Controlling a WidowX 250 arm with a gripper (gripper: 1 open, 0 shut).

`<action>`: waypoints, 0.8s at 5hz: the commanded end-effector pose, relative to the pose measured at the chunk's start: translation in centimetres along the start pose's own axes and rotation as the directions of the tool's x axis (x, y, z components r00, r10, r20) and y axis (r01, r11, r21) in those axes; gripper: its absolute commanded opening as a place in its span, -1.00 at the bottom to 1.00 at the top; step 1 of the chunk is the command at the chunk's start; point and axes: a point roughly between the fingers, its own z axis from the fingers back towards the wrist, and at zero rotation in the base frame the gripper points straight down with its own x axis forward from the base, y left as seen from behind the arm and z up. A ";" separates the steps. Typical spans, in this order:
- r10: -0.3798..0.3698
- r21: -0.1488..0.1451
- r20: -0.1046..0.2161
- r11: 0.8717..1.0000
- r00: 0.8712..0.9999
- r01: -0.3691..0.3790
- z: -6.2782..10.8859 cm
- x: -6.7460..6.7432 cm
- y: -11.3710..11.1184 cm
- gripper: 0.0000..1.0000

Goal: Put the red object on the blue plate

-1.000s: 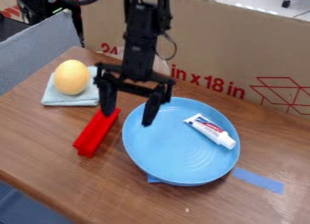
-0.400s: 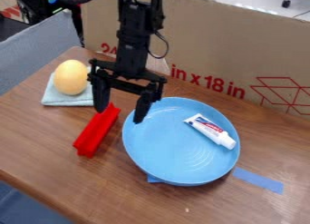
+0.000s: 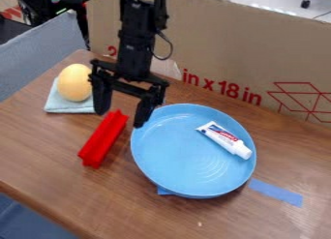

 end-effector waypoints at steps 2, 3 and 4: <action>-0.014 0.014 0.035 1.000 0.999 0.014 0.6 0.9 1.9 1.00; -0.011 0.019 0.029 1.000 1.000 0.010 -0.6 2.0 1.6 1.00; -0.011 0.008 0.040 1.000 0.999 0.011 -0.7 1.2 0.9 1.00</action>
